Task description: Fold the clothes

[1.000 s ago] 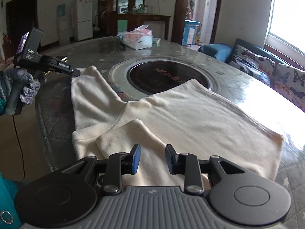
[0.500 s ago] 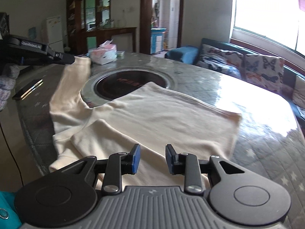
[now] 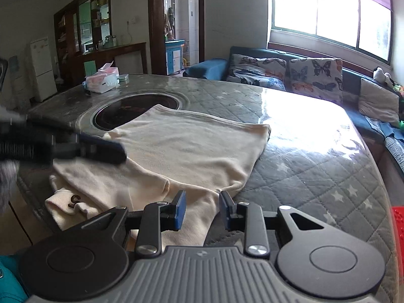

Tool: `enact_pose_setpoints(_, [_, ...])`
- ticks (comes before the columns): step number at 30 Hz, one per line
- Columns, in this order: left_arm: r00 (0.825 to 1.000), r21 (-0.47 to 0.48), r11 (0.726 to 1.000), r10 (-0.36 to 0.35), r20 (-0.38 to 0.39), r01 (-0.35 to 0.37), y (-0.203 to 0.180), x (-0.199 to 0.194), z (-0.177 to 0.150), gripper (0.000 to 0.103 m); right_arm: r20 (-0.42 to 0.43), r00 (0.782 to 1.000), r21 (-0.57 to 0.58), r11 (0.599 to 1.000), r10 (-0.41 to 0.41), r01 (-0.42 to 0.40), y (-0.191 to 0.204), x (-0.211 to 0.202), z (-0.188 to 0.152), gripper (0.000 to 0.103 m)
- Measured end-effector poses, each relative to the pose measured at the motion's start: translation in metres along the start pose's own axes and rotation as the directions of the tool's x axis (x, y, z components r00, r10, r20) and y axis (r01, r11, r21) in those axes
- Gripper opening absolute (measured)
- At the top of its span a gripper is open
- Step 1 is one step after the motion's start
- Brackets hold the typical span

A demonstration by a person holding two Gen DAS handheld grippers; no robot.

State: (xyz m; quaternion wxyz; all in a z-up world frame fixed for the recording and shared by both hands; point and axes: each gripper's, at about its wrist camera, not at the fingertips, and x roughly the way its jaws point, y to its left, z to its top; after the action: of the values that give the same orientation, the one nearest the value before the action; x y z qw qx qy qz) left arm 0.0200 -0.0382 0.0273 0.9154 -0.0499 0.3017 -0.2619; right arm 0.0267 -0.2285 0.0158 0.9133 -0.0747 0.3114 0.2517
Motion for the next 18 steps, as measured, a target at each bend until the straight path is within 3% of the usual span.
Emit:
enact_pose_setpoints(6, [0.996, 0.002, 0.996, 0.086, 0.009, -0.086, 0.037, -0.023, -0.009, 0.035, -0.012, 0.999, 0.016, 0.999, 0.047, -0.046, 0.004, 0.010, 0.003, 0.028])
enact_pose_setpoints(12, [0.974, -0.080, 0.971, 0.224, -0.016, -0.225, 0.090, -0.042, -0.022, 0.035, -0.044, 0.994, 0.006, 0.995, 0.102, -0.102, 0.018, 0.032, 0.009, 0.028])
enact_pose_setpoints(18, [0.961, -0.137, 0.951, 0.275, -0.030, -0.276, 0.117, -0.060, -0.037, 0.035, -0.086, 0.989, -0.003, 0.992, 0.123, -0.123, 0.031, 0.055, 0.010, 0.028])
